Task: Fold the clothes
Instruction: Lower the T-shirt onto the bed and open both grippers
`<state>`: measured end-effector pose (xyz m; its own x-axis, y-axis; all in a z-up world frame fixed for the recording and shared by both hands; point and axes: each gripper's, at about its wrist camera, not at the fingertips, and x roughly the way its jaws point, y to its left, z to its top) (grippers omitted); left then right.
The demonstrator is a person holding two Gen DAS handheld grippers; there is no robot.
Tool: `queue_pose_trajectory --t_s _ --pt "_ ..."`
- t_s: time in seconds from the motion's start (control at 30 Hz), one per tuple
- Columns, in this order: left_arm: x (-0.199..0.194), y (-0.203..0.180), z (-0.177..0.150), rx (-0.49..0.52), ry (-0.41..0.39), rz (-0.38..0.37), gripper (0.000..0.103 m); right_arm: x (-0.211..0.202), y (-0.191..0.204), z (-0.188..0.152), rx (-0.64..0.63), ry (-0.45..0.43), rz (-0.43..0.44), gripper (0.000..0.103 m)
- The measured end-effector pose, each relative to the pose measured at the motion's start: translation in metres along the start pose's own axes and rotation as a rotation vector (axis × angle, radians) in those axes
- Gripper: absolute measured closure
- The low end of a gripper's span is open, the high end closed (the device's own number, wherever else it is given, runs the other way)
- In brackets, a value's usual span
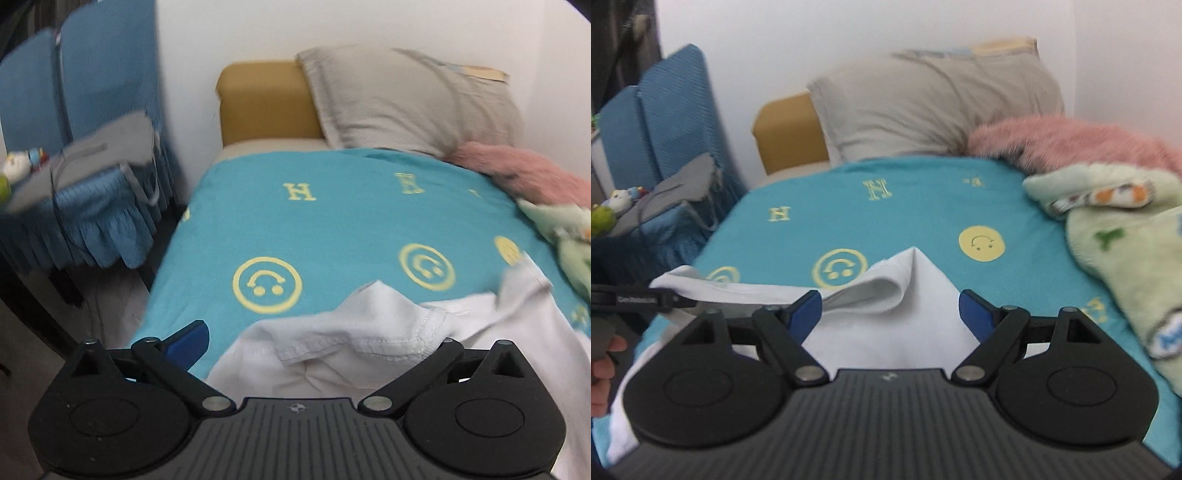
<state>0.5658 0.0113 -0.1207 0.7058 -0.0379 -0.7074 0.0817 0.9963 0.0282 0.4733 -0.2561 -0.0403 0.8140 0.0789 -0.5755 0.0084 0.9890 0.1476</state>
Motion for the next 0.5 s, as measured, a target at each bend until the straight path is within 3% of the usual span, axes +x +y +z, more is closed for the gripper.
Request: queue_pose_trajectory --t_s 0.13,0.3,0.4,0.5 --pt "-0.037 -0.002 -0.029 -0.026 -0.028 0.052 0.000 -0.084 0.007 -0.035 0.066 0.012 -0.058 0.020" --pt "-0.072 -0.012 -0.047 -0.083 -0.093 0.101 0.000 -0.192 0.008 -0.104 0.135 -0.028 0.011 0.020" --pt "-0.070 -0.012 -0.043 -0.114 -0.126 0.118 0.000 -0.227 0.004 -0.136 0.193 -0.001 0.018 0.020" --pt "-0.054 -0.006 -0.027 -0.127 -0.143 0.123 0.000 -0.229 0.001 -0.149 0.252 0.013 0.036 0.020"
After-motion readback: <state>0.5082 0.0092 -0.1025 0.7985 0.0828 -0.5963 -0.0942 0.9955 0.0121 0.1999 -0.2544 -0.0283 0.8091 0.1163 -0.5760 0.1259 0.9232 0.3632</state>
